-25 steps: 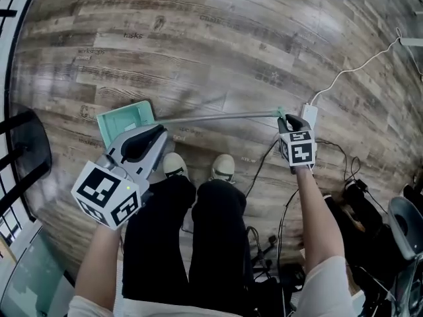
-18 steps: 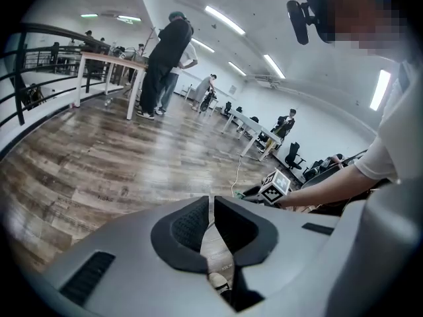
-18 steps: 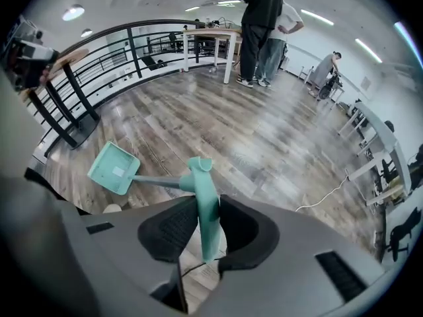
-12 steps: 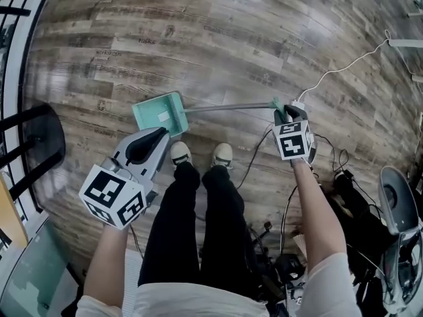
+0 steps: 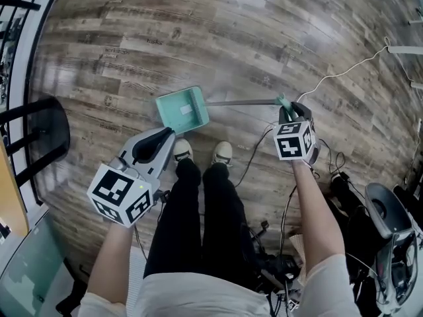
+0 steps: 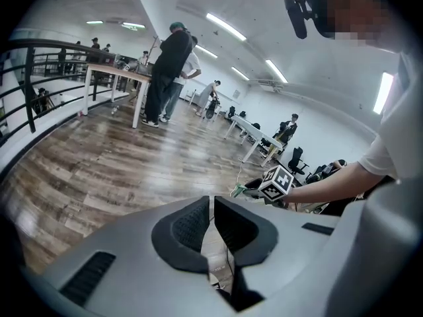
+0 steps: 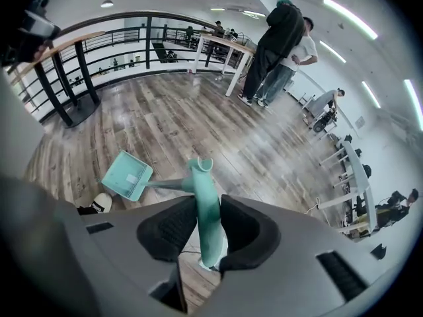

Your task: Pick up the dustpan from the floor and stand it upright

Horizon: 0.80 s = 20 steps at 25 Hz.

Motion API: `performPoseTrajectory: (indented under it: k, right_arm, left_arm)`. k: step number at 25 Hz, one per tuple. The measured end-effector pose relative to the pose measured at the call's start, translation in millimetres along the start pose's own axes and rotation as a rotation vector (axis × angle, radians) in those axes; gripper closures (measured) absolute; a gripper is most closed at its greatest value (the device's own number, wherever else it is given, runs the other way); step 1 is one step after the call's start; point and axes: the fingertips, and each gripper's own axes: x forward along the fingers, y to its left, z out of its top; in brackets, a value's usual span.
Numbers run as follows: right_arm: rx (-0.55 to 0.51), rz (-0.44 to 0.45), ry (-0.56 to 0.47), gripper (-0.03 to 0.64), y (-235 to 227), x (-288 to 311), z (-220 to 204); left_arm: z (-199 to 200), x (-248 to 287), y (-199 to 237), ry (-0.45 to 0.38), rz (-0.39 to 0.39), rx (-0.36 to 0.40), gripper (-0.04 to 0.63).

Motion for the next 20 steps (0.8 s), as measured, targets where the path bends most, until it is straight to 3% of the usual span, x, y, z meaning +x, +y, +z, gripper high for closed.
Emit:
performPoseTrajectory:
  k: [14,20]
  right_arm:
    - [-0.039,-0.109,-0.046,0.483,-23,-46,27]
    - [-0.034,-0.072,-0.057,0.483,4,-61,35]
  left_arm:
    - [13,-14,-27,-0.03,-0.024,0.007,0.569]
    - [7,-21,-32,-0.027,-0.034,-0.006,0.569]
